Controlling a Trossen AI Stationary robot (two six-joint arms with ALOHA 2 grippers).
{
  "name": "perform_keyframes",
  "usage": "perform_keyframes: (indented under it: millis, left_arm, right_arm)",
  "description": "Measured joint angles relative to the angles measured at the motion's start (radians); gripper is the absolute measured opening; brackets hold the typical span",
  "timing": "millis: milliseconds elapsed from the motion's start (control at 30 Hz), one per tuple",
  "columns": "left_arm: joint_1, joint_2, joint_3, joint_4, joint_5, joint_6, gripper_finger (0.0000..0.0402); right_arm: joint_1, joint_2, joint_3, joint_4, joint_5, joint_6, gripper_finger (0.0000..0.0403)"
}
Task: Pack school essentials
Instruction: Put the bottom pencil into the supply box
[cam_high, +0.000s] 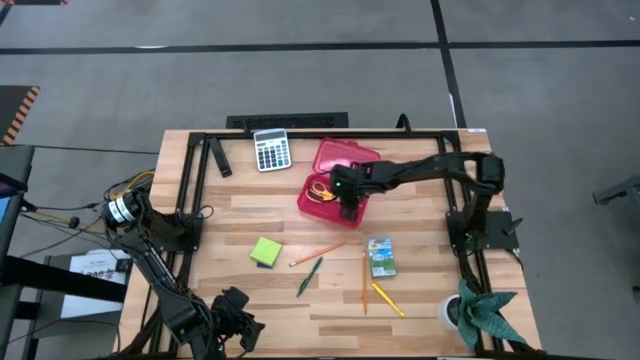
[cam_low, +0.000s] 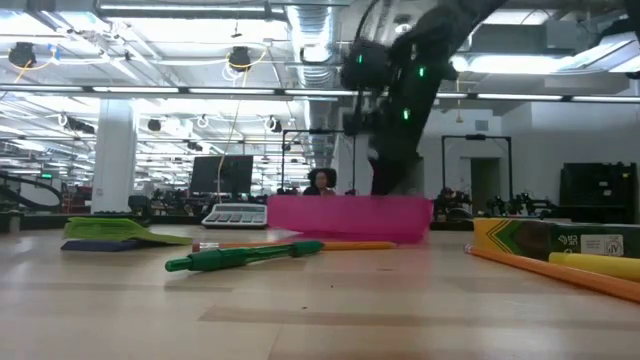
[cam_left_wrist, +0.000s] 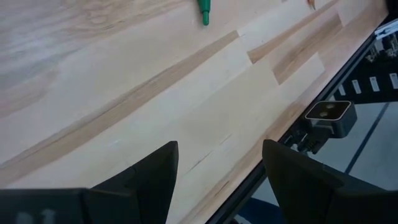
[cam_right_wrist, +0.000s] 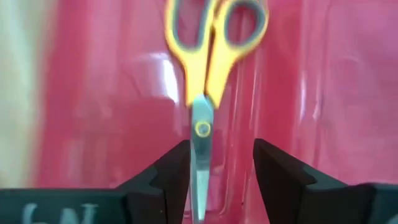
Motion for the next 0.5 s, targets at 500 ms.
perform_keyframes:
  millis: [500]
  left_arm:
    - [0.000,0.000,0.000,0.023,-0.060,0.058,0.0228]
  right_arm:
    - [0.342,-0.580,-0.183,-0.215,0.074,0.544,0.0176]
